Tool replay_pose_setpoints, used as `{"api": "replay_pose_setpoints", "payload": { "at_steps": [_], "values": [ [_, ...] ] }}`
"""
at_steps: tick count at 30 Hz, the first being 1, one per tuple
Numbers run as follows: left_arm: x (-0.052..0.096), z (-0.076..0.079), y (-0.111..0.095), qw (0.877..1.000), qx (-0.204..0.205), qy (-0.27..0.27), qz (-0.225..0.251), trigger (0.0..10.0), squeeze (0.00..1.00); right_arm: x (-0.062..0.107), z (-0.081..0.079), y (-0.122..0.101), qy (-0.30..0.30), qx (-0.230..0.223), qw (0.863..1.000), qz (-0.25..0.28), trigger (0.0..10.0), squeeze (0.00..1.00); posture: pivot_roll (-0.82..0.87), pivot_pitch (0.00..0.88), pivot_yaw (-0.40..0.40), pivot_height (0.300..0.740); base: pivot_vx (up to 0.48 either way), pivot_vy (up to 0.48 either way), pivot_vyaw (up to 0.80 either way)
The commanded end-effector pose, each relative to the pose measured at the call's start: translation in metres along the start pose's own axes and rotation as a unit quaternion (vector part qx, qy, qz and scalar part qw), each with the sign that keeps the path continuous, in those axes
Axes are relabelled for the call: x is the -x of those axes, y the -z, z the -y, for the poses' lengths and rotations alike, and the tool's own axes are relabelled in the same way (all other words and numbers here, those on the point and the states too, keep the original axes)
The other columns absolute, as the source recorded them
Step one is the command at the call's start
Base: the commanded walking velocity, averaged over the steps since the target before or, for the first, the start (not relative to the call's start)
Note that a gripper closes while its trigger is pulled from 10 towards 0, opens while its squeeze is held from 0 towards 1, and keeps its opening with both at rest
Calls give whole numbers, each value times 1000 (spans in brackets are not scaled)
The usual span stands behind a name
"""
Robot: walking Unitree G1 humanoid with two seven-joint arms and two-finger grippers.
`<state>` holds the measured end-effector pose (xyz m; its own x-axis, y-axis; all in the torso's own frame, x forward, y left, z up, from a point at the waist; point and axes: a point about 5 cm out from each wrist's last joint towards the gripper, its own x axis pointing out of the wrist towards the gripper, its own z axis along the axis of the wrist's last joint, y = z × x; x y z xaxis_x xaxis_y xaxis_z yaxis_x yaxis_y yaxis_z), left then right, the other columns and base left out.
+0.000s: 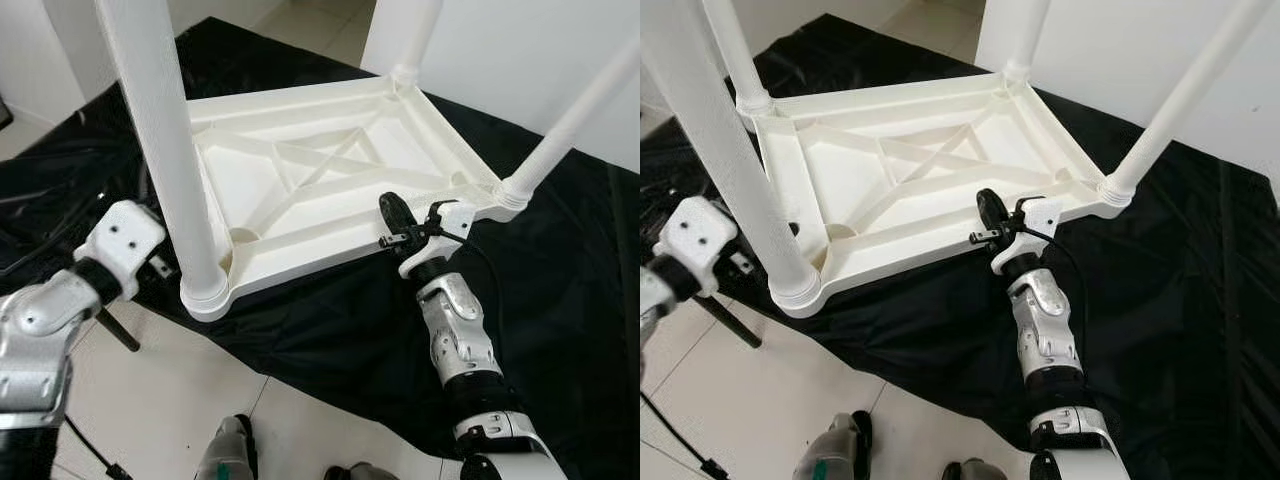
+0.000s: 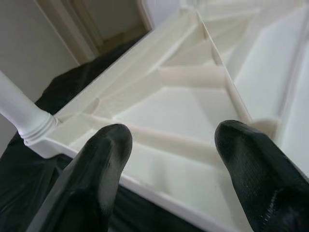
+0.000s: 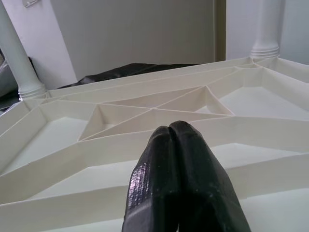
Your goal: Building children table
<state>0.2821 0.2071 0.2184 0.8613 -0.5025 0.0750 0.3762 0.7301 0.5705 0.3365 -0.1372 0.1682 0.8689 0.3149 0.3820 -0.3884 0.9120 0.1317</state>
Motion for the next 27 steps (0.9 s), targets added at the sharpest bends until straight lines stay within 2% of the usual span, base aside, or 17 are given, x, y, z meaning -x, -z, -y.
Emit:
{"api": "replay_pose_setpoints", "payload": {
  "at_steps": [1, 3, 8, 10, 12, 14, 17, 19, 22, 25, 27],
  "values": [
    [-3, -10, 1, 987, 17, -163, -1, 10000, 0, 4, 4, -1, 10, 3, 1000, 5, 10000, 0, 246, 178, -76, 740, 0, 0, 0],
    [-16, -4, -5, 986, 53, -155, 15, 10000, 0, 4, 4, -2, 12, 4, 1000, 7, 10000, 0, 239, 176, -70, 740, 0, 0, 0],
    [-25, 3, -10, 987, 67, -144, 27, 10000, 0, 5, 4, -2, 15, 5, 1000, 8, 10000, 0, 236, 174, -67, 740, 0, 0, 0],
    [-37, 11, -17, 988, 79, -130, 39, 10000, 0, 6, 4, -2, 17, 6, 1000, 8, 10000, 0, 228, 174, -63, 740, 0, 0, 0],
    [-37, 11, -17, 988, 79, -130, 39, 10000, 0, 6, 4, -2, 17, 6, 1000, 8, 10000, 0, 228, 174, -63, 740, 0, 0, 0],
    [-49, 23, -27, 989, 94, -101, 56, 10000, 0, 9, 5, -2, 22, 11, 1000, 7, 10000, 0, 215, 176, -56, 740, 0, 0, 0],
    [-55, 32, -33, 989, 107, -80, 68, 10000, 0, 11, 7, -3, 32, 17, 999, 8, 10000, 0, 204, 179, -53, 740, 0, 0, 0],
    [-61, 45, -39, 989, 117, -44, 83, 10000, 0, 14, 15, -5, 80, 39, 996, 12, 10000, 0, 196, 181, -50, 740, 0, 0, 0],
    [-62, 49, -41, 988, 122, -34, 86, 10000, 0, 14, 18, -6, 97, 44, 994, 13, 10000, 0, 194, 180, -50, 740, 0, 0, 0],
    [-64, 65, -48, 987, 126, 11, 104, 10000, 0, 20, 31, -6, 175, 80, 981, 12, 10000, 0, 183, 177, -46, 740, 0, 0, 0],
    [-64, 69, -50, 986, 124, 18, 109, 10000, 0, 22, 34, -7, 194, 92, 977, 15, 10000, 0, 181, 176, -45, 740, 0, 0, 0]
  ]
}}
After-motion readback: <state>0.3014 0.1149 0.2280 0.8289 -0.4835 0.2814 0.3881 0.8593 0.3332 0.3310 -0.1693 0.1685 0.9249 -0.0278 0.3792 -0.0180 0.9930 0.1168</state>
